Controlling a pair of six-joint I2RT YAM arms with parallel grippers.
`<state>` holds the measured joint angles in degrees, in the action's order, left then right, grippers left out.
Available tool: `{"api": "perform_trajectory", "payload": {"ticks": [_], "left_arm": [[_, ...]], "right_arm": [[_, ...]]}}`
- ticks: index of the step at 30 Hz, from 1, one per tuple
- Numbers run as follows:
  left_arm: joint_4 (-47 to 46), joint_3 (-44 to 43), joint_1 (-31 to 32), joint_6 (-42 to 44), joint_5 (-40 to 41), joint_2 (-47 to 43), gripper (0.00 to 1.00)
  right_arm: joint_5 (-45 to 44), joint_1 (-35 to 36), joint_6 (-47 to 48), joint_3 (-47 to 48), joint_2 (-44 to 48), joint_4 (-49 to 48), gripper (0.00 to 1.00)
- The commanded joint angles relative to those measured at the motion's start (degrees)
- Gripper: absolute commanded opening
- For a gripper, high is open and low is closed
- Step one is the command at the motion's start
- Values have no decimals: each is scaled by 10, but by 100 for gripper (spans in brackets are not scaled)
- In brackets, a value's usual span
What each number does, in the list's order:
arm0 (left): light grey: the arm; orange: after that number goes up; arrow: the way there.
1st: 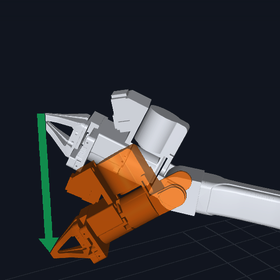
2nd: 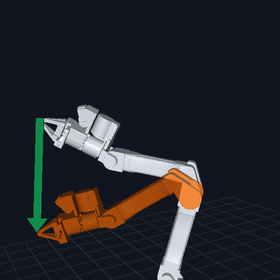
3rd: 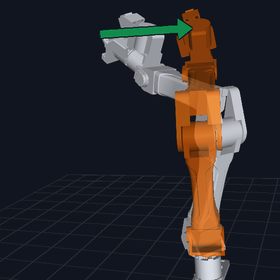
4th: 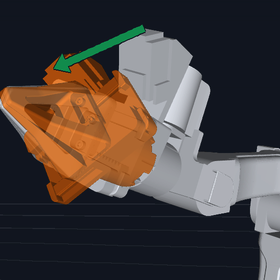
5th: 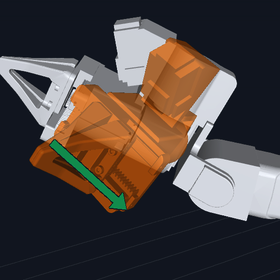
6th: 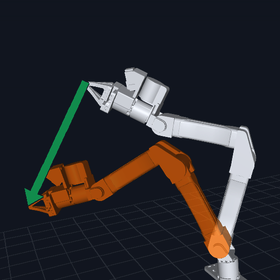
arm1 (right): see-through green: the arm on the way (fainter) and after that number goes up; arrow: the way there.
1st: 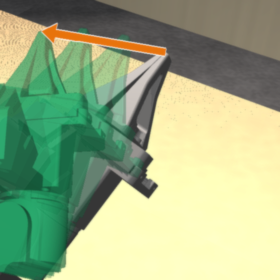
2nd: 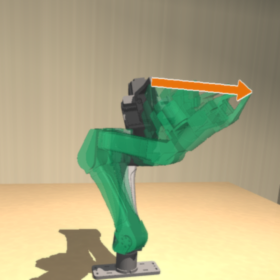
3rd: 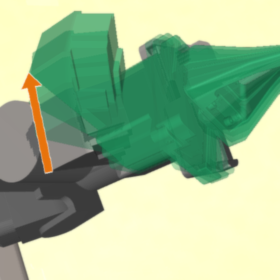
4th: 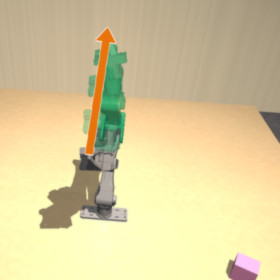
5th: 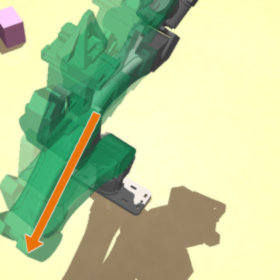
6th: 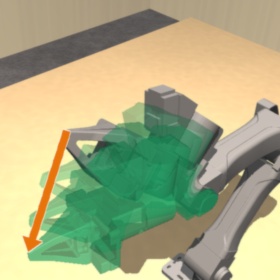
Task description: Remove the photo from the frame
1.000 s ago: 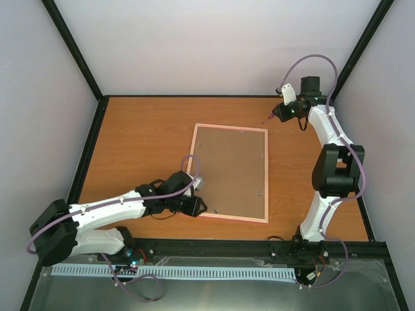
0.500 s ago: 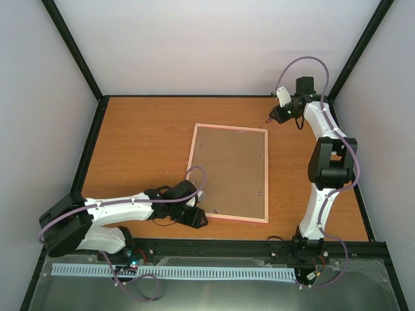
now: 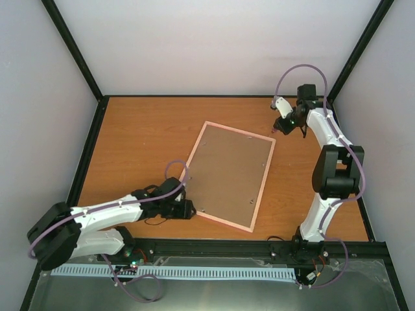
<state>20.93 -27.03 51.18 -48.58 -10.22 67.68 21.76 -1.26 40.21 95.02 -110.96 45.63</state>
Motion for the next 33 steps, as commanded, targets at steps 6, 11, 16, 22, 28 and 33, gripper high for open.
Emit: {"api": "perform_trajectory", "payload": {"ticks": [6, 11, 16, 22, 28, 33], "left_arm": [[-31, -3, -132, -10, 55, -32, 63], [-26, -52, -159, -5, 101, 34, 58], [-34, -98, -165, 27, 123, 98, 50], [-58, -130, -169, 62, 126, 162, 45], [-42, -168, -169, 74, 123, 196, 47], [4, -181, -169, 75, 162, 131, 56]], "right_arm": [[-16, 3, 70, -142, 130, 73, 3], [4, 6, 90, -201, 188, 105, 3], [28, 11, 120, -249, 247, 155, 3], [30, 14, 177, -274, 299, 233, 3], [-6, 14, 171, -233, 322, 255, 3], [0, 14, 138, -158, 316, 268, 3]]}}
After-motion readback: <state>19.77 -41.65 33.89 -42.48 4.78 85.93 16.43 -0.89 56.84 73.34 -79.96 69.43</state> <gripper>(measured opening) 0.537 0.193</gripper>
